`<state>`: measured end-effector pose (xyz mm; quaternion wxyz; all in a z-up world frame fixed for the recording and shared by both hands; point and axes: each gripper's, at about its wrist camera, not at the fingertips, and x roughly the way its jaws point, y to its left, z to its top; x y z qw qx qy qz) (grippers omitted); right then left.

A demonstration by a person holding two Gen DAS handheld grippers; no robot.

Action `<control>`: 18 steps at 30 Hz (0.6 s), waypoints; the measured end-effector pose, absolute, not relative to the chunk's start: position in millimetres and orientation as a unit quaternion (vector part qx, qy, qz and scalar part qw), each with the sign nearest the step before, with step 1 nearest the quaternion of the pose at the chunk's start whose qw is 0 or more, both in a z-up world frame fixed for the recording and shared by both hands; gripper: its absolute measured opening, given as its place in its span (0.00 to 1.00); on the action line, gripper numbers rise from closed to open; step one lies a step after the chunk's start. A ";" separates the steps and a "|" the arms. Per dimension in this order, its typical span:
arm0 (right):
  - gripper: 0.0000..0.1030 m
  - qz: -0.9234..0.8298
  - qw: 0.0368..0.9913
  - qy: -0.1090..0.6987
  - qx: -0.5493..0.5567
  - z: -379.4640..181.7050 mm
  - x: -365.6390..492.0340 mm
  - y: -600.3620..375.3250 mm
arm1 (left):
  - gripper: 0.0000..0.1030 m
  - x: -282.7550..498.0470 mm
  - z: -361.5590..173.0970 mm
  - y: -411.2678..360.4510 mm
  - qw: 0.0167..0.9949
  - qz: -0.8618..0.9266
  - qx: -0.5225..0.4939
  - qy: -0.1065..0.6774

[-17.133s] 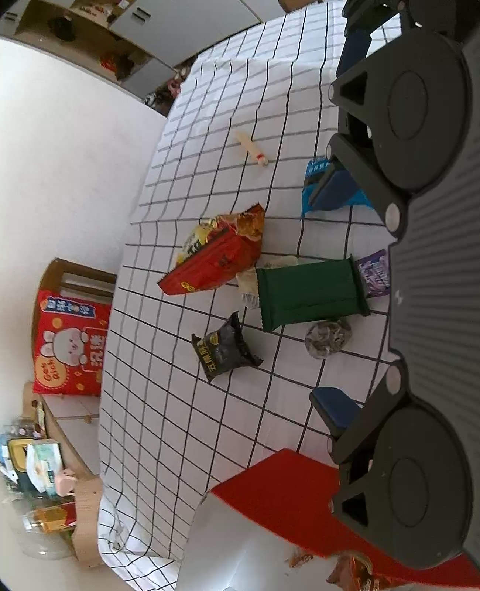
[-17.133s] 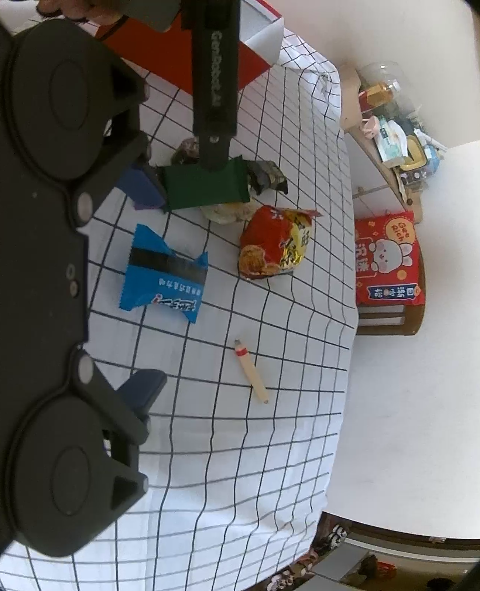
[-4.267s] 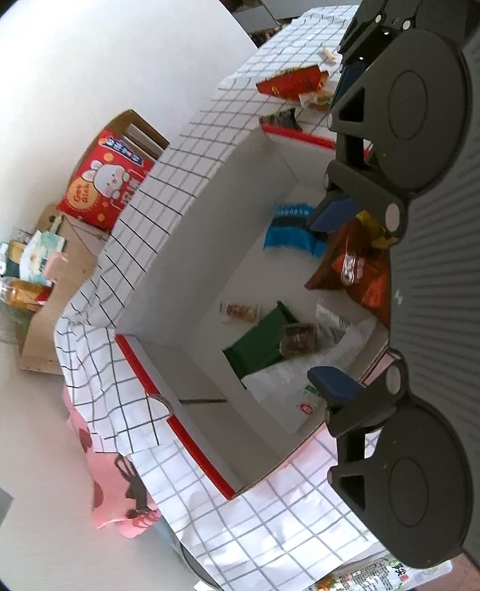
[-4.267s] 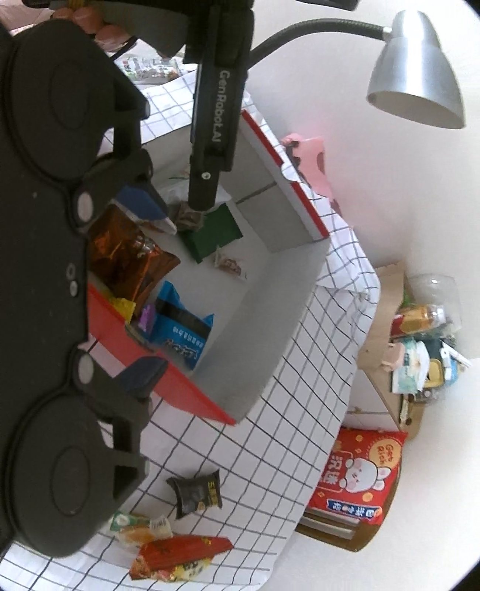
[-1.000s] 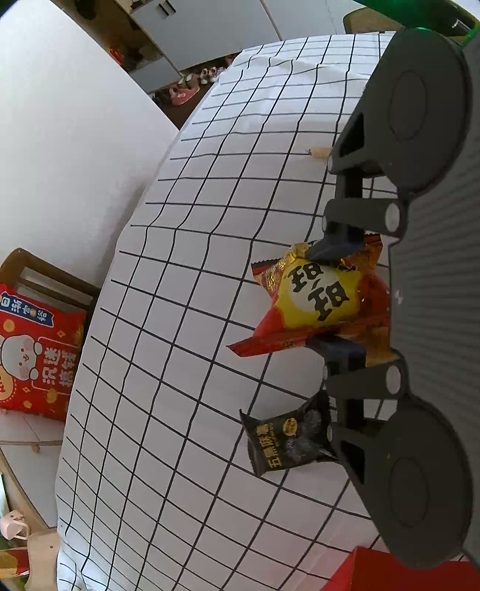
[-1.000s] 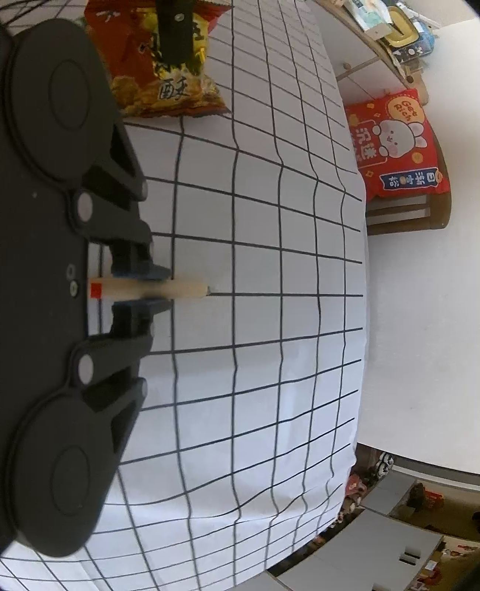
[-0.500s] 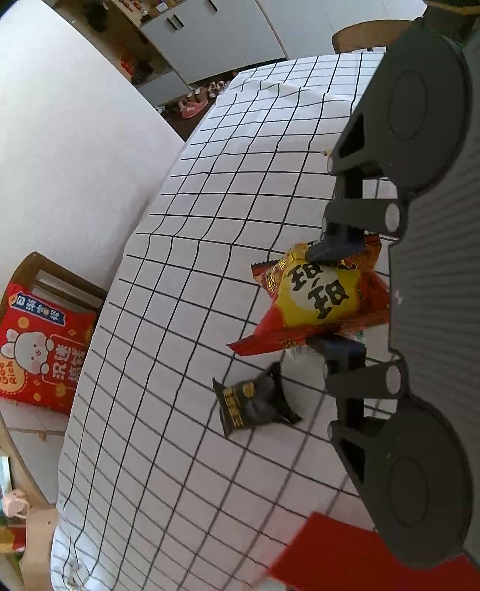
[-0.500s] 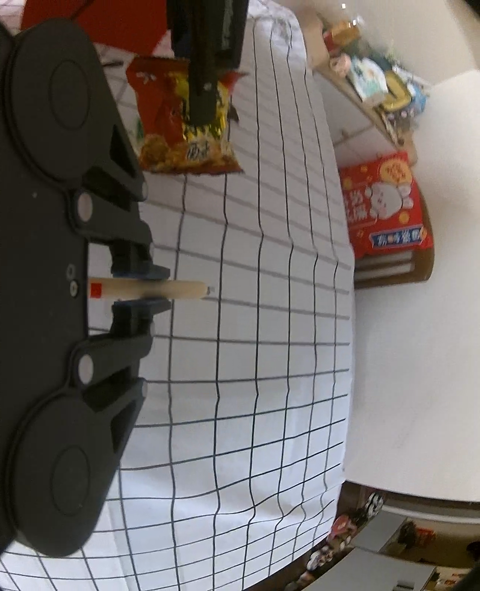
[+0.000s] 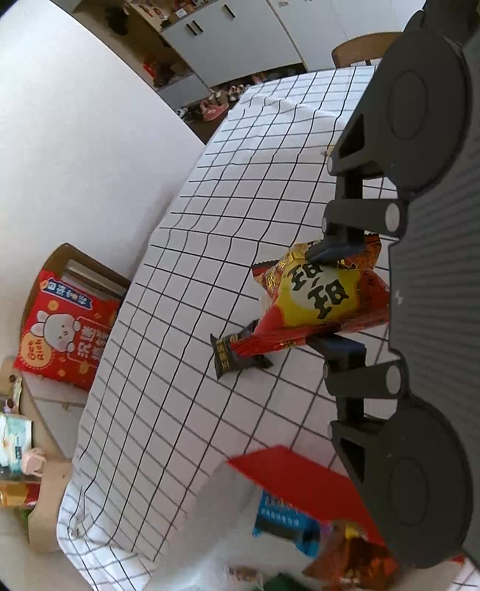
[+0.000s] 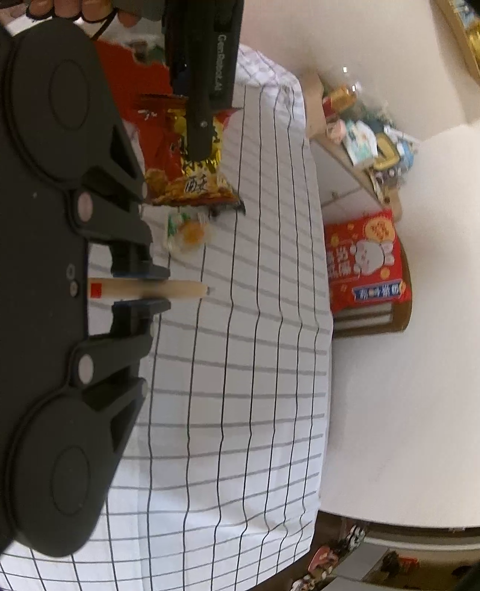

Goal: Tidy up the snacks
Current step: 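Carry the red-yellow bag and sausage stick into the red box and open both grippers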

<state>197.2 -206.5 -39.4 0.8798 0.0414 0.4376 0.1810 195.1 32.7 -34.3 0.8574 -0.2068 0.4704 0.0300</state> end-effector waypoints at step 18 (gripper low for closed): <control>0.09 0.281 0.866 0.413 0.018 5.0 151.0 -117.7 | 0.39 107.3 10.8 95.1 0.868 0.066 -0.228 0.437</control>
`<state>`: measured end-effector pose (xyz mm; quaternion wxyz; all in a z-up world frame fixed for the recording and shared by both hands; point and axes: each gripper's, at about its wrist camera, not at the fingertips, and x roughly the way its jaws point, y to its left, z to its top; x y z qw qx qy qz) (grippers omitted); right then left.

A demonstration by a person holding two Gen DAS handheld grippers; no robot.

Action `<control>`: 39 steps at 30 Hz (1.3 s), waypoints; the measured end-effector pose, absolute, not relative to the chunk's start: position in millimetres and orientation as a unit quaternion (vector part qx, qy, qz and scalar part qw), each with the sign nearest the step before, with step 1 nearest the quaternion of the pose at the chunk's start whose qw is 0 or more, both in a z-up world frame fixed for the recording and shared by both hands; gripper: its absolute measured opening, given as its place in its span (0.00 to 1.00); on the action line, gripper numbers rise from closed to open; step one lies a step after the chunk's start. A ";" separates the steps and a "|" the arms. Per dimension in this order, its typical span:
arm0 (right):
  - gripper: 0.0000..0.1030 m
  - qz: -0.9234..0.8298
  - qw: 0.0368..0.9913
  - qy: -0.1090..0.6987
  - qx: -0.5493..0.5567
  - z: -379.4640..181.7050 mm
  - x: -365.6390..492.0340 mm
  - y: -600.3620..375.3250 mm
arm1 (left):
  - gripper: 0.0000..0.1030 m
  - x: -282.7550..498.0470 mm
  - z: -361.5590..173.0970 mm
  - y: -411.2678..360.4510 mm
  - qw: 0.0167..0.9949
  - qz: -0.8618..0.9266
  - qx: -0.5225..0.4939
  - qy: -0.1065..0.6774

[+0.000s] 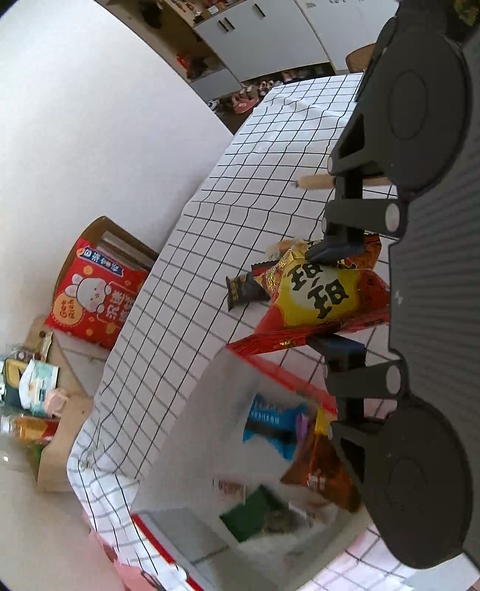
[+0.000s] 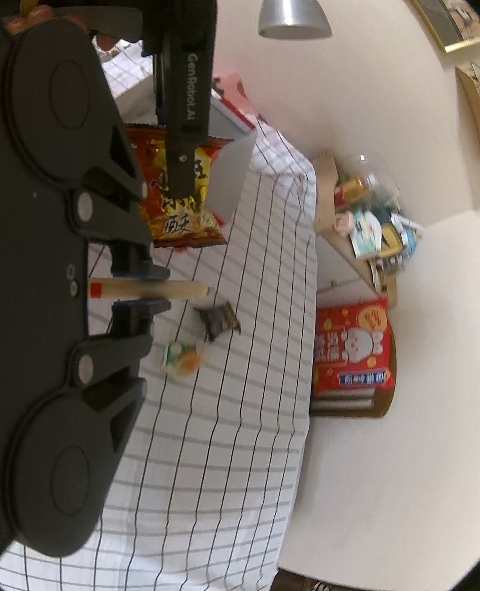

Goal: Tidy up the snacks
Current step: 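Carry the red-yellow bag and sausage stick into the red box and open both grippers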

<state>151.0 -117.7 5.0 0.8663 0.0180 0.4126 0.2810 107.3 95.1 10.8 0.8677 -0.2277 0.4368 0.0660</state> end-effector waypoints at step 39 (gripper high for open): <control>0.09 0.359 0.821 0.440 -0.065 -38.3 147.1 88.5 | 0.39 67.1 -14.2 284.6 0.849 0.219 -0.227 0.424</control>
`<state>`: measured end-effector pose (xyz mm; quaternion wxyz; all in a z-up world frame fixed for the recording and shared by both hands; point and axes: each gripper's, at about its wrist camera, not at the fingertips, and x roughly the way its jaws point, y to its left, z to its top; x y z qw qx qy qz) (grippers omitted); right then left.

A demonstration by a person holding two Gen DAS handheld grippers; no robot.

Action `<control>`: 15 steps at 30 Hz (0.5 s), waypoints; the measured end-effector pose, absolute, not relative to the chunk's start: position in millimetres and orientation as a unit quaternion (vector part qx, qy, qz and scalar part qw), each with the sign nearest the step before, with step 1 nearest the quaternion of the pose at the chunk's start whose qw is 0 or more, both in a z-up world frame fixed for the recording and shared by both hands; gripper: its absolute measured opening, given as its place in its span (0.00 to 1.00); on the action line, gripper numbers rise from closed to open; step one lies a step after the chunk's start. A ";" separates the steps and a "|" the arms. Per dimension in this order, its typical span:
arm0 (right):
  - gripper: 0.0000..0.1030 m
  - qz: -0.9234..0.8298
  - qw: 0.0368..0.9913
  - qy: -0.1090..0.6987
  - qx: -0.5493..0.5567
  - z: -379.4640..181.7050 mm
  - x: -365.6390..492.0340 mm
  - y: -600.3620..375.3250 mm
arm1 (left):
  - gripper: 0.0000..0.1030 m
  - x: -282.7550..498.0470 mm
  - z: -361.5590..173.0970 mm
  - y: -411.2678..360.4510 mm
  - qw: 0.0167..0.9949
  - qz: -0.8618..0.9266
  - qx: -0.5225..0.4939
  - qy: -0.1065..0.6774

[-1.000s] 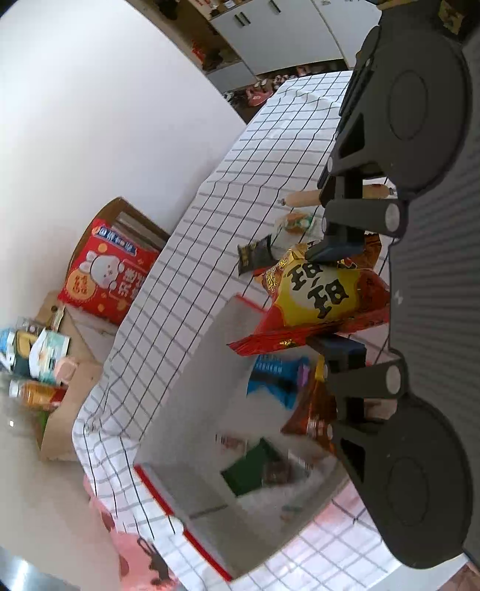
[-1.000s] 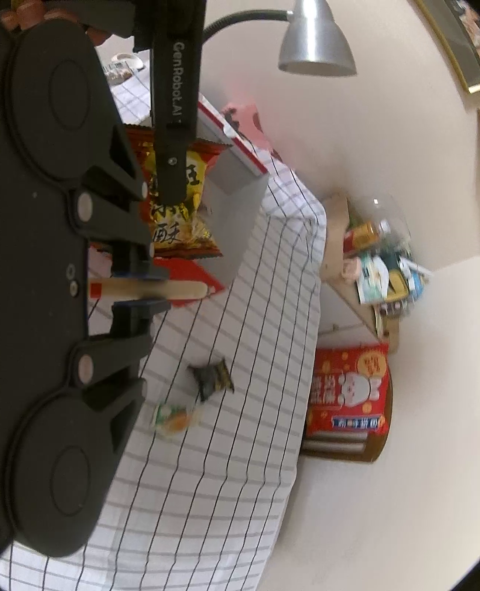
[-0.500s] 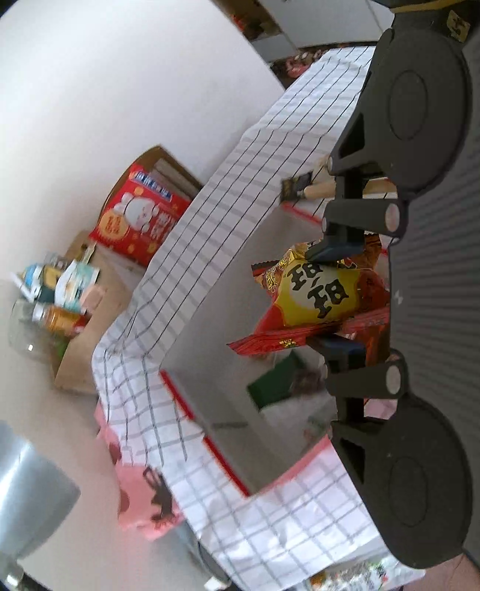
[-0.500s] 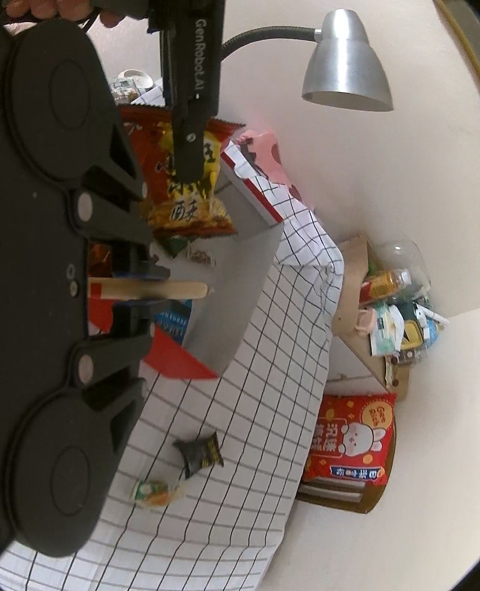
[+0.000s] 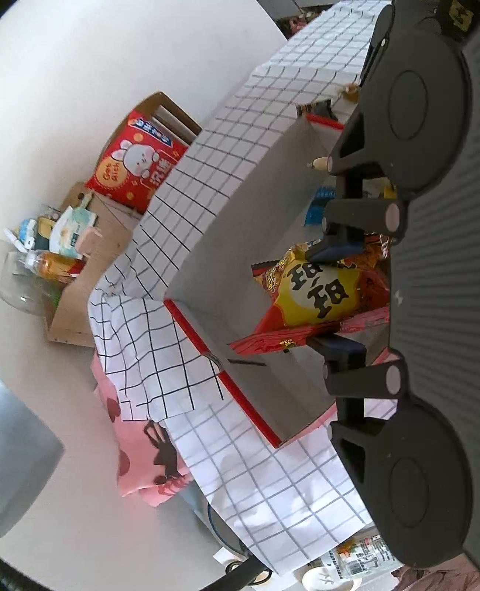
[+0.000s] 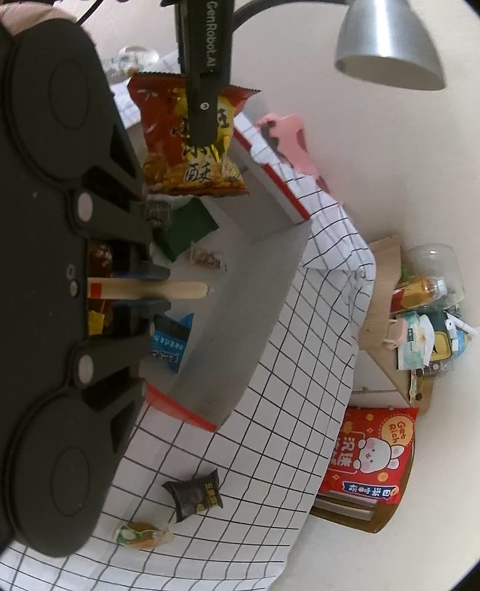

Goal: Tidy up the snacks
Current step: 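Carry the red-yellow bag and sausage stick into the red box and open both grippers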

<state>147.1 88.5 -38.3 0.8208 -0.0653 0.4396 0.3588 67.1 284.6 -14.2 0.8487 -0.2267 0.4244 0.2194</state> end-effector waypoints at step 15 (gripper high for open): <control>0.13 0.360 0.801 0.468 -0.096 -73.5 154.6 105.8 | 0.40 88.8 -51.1 279.2 0.835 0.211 -0.216 0.461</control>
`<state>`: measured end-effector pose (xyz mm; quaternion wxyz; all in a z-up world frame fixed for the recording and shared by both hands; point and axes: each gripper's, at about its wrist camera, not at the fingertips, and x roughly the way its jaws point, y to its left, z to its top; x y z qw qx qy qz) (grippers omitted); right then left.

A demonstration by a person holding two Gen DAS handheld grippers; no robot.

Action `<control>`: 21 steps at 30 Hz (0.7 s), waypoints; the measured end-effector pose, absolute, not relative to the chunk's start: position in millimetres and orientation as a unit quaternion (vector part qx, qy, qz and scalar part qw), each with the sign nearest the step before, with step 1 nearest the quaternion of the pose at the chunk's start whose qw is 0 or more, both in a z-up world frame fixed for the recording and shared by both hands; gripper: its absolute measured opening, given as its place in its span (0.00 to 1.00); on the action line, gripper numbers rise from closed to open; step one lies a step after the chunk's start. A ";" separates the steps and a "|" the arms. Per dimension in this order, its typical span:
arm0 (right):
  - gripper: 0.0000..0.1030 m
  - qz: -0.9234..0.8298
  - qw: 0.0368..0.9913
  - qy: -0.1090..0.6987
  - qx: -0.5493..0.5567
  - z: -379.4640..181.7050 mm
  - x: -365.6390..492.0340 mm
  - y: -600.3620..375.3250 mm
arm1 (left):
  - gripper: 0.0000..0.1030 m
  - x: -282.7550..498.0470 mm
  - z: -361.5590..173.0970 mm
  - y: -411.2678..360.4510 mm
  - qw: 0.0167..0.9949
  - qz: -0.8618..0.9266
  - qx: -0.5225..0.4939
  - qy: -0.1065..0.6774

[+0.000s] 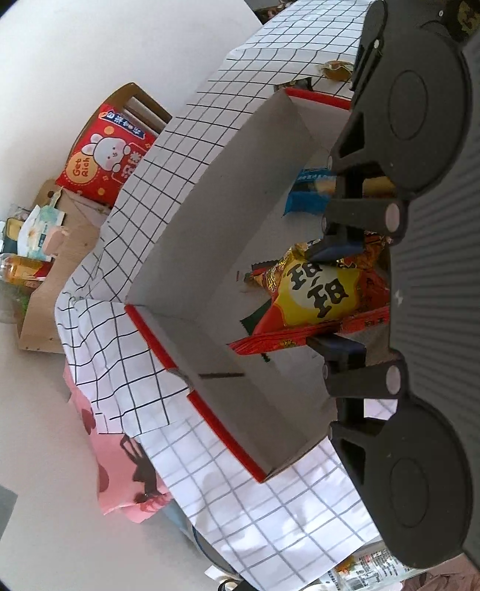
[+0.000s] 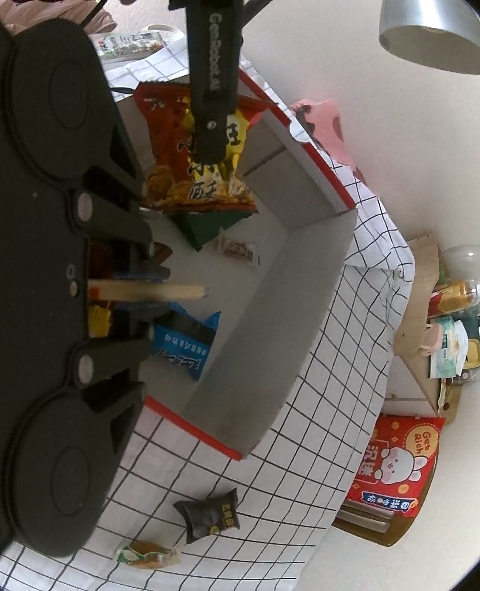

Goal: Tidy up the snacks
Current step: 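Carry the red-yellow bag and sausage stick into the red box and open both grippers, then move both tools back over the black packet and the clear pastry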

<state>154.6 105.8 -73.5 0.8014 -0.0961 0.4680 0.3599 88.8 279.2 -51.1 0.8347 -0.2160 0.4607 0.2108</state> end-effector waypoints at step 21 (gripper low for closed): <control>0.50 0.386 0.806 0.443 -0.067 -38.6 139.8 67.8 | 0.72 73.5 -23.0 255.5 0.858 0.193 -0.224 0.419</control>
